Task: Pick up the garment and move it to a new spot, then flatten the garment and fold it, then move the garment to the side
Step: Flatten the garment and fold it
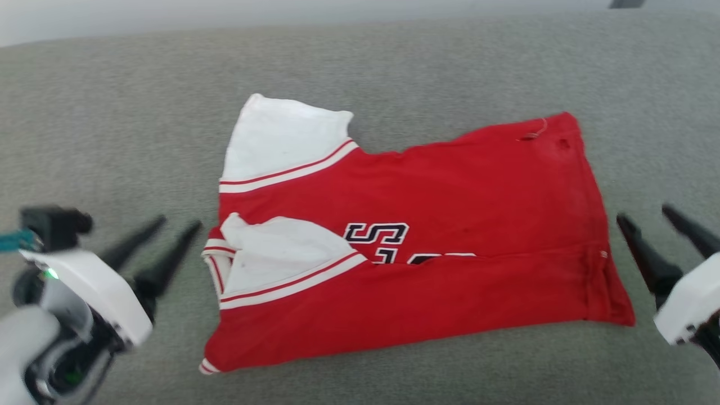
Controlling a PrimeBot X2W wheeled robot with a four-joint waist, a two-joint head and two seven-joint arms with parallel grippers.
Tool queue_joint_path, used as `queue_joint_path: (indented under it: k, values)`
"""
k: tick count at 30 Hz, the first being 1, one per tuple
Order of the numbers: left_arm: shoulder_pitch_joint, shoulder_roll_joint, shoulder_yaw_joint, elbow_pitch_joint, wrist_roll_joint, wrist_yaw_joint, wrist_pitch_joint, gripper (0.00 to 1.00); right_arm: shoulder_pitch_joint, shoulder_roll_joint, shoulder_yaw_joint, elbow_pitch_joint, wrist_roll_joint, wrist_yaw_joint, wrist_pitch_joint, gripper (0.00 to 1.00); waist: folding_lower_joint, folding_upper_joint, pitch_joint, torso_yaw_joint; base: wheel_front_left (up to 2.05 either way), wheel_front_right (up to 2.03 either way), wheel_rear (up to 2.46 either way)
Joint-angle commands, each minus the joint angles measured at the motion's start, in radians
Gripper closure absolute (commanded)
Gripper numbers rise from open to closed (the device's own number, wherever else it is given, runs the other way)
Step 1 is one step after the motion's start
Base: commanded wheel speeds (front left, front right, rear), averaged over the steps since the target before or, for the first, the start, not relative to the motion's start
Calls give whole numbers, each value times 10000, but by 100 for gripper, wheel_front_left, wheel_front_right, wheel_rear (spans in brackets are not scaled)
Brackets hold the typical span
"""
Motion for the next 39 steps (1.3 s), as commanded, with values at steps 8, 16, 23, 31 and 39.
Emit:
queue_joint_path:
  k: [8, 16, 23, 31, 39]
  values:
    - [-1743, -456, 984, 1746, 519, 742, -642, 0, -1002, 1107, 685, 428, -844, -6, -3185, 0, 0, -1, 367, -1156, 0, 0, 0]
    - [-3930, -1062, 780, 4125, 827, 231, 1207, 0, -1436, 1454, 1349, 659, -1050, -6, -4537, 0, 0, -1, 881, -2197, 0, 0, 0]
    - [-5499, -1482, -56, 5691, 688, -559, 4781, 0, -1445, 1491, 1475, 951, -815, -6, -4474, 0, 0, -1, 1350, -2627, 0, 0, 0]
    - [-6485, -1690, -558, 7143, 849, -790, 6757, 0, -1632, 1389, 1821, 1011, -566, -6, -4427, 0, 0, -1, 1893, -2854, 0, 0, 0]
    - [-6395, -2152, -672, 7288, 322, -1150, 7484, 100, -2112, 1108, 1984, 1191, -465, -6, -4001, 0, 0, -1, 2041, -2700, 0, 0, 0]
